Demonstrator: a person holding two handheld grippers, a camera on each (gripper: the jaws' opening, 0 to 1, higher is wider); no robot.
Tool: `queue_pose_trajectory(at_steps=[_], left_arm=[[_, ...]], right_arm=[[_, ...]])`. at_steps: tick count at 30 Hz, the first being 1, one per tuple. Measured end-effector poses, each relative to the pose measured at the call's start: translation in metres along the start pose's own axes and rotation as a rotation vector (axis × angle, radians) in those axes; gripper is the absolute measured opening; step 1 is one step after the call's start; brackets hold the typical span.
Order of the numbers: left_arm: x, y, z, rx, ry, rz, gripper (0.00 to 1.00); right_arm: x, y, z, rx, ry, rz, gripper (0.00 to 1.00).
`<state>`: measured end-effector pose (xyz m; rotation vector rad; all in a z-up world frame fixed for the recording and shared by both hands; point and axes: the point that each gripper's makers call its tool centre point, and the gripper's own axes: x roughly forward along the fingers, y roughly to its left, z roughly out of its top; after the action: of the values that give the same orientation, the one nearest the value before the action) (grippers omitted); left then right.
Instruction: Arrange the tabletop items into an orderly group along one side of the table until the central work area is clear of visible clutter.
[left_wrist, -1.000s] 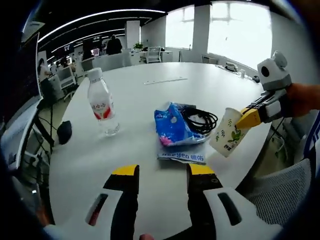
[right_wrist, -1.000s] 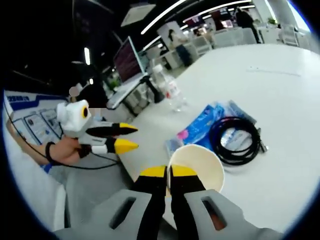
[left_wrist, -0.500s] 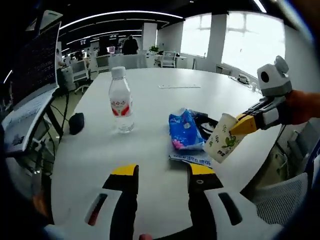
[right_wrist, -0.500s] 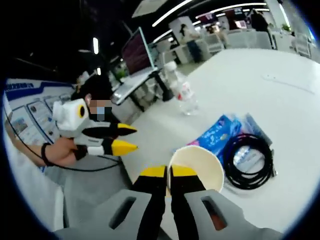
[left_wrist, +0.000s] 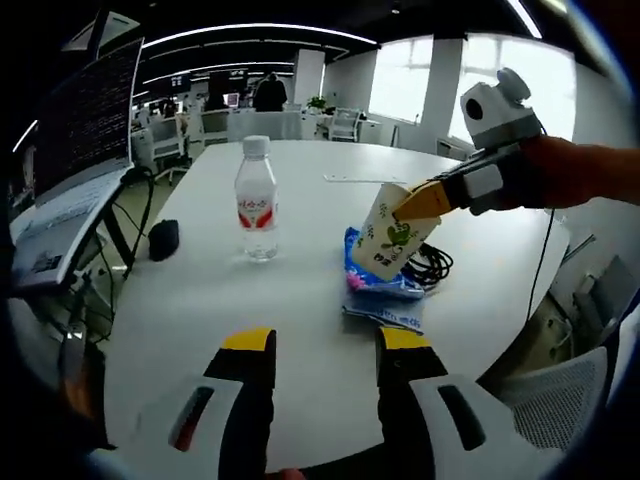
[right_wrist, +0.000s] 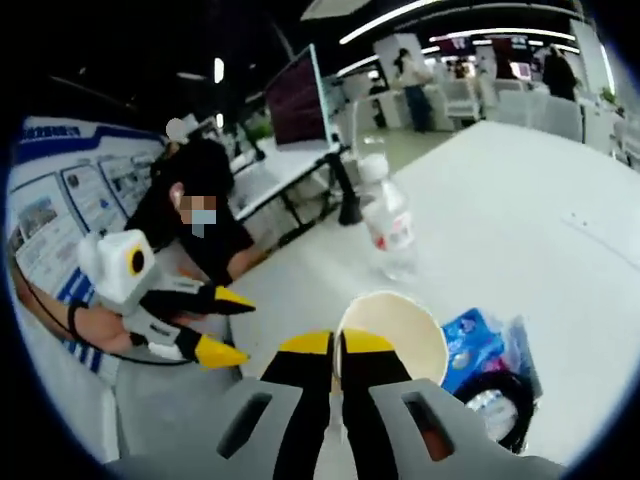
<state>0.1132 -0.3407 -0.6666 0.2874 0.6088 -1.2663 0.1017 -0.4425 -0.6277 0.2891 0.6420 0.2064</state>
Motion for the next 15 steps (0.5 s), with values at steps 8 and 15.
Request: queue_pose_trajectory(at_steps=[8, 15], left_arm=[[-0.003, -0.007, 0.001, 0.001, -0.013, -0.023, 0.39], [-0.007, -0.003, -0.002, -0.006, -0.015, -0.020, 0.39]], right_arm=[[0.032, -0.017, 0.015, -0.190, 0.123, -0.030, 0.00], [0.058, -0.037, 0.007, -0.425, 0.286, -0.070, 0.00]])
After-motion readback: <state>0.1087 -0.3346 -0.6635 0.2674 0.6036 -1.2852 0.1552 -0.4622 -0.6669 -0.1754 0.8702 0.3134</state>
